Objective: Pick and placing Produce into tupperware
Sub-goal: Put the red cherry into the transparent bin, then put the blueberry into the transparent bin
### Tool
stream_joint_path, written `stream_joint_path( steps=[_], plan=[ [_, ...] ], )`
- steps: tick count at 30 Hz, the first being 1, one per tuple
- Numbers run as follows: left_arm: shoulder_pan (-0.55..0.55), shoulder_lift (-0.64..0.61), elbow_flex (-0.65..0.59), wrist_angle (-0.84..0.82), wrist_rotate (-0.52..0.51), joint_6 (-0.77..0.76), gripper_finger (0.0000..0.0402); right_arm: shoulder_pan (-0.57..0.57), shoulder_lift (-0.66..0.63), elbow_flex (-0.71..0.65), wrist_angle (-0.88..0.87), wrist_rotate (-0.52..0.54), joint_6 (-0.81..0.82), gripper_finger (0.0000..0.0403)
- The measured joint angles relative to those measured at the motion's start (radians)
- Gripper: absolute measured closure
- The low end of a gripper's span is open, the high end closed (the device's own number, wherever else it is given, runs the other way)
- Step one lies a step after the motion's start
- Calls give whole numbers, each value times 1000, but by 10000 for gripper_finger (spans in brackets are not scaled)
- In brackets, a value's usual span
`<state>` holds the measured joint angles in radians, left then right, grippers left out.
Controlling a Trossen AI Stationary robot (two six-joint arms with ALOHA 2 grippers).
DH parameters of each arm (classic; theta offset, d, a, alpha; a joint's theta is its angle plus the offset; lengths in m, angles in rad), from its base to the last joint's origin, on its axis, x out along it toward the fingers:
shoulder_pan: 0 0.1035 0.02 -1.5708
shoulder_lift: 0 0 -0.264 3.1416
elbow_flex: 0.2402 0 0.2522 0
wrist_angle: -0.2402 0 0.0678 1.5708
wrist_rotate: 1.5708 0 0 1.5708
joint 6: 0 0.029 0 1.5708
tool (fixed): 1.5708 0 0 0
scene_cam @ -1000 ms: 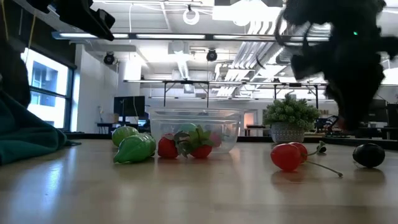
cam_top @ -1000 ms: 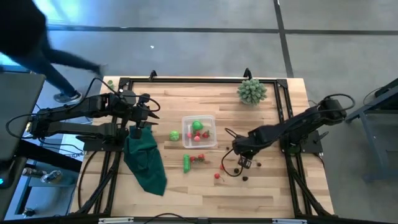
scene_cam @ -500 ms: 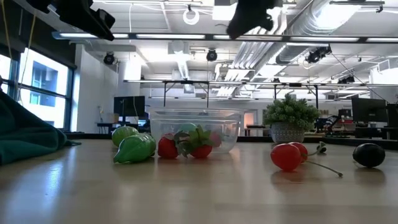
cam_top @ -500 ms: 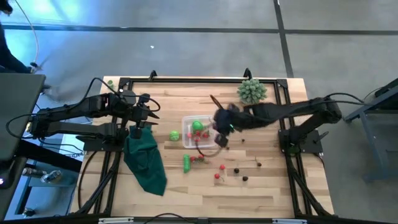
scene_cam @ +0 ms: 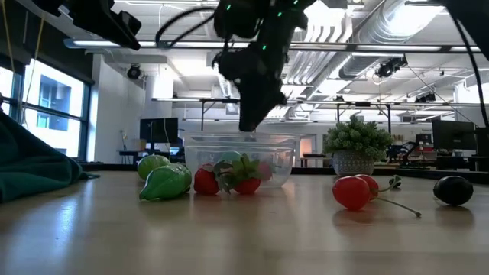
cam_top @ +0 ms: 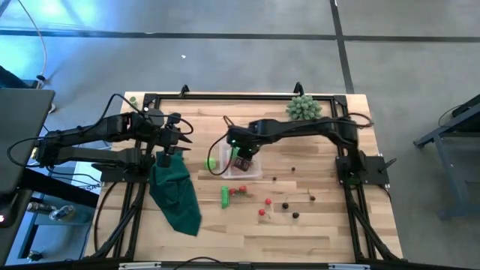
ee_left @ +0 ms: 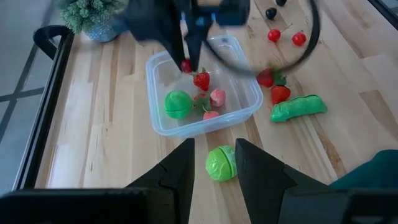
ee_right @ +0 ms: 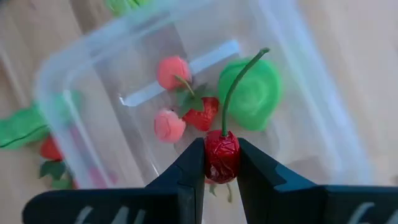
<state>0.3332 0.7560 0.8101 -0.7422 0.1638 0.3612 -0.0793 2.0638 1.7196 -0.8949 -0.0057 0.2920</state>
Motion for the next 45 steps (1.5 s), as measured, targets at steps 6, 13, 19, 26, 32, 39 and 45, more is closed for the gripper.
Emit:
stream_joint_path(
  steps=[6, 13, 19, 26, 32, 39, 45],
  plan=[
    [0, 0, 0, 0, 0, 0, 295, -1, 91, 52, -30, -46, 40, 347],
    [0, 0, 0, 0, 0, 0, 295, -1, 102, 45, -40, -65, 48, 347],
    [0, 0, 0, 0, 0, 0, 295, -1, 102, 45, -39, -57, 42, 322],
    [0, 0, 0, 0, 0, 0, 295, -1, 102, 45, -34, -58, 22, 282],
    [0, 0, 0, 0, 0, 0, 295, -1, 102, 48, -21, -58, 21, 279],
    [0, 0, 0, 0, 0, 0, 295, 18, 43, 79, -35, 1, 35, 279],
    [0, 0, 0, 0, 0, 0, 295, 51, -78, 80, -64, 173, 104, 279]
  ],
)
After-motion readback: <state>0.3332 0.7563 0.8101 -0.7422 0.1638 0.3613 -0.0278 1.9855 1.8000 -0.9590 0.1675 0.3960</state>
